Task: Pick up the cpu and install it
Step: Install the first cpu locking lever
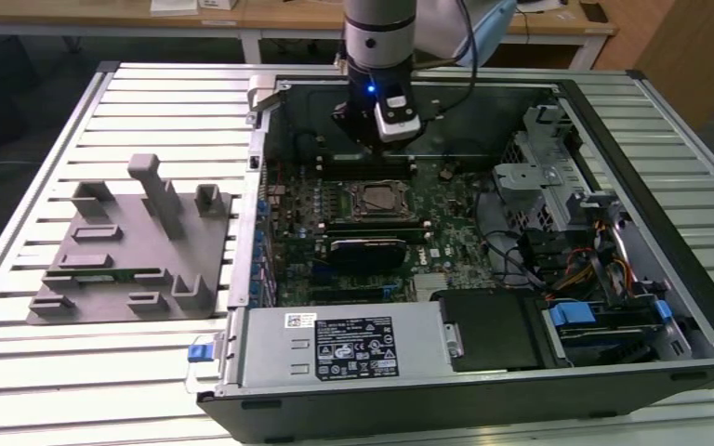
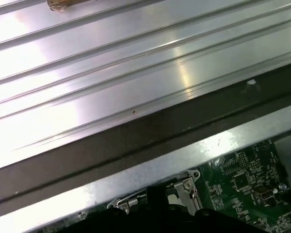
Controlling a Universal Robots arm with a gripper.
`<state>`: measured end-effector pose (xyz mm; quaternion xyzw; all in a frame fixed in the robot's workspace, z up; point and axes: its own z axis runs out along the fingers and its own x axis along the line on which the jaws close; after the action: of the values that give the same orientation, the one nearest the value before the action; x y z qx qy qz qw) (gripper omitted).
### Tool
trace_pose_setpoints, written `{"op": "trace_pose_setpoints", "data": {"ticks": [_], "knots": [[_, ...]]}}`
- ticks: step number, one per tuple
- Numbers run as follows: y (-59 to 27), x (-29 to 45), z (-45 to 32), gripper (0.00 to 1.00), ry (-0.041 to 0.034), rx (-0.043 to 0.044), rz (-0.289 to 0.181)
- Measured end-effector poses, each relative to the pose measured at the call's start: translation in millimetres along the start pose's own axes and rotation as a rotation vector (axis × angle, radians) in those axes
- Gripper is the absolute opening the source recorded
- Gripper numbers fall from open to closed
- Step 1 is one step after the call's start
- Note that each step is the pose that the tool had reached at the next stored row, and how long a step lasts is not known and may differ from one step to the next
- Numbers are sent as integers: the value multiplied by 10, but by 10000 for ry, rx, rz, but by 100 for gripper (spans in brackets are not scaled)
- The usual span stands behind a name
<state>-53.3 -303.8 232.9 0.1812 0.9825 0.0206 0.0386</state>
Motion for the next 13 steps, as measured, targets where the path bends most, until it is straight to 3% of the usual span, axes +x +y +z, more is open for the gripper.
{"op": "trace_pose_setpoints", "data": {"ticks": [5,13], "knots": [[-25,-47,3,11,65,27,15],[-167,-125,0,11,79,34,30]]}}
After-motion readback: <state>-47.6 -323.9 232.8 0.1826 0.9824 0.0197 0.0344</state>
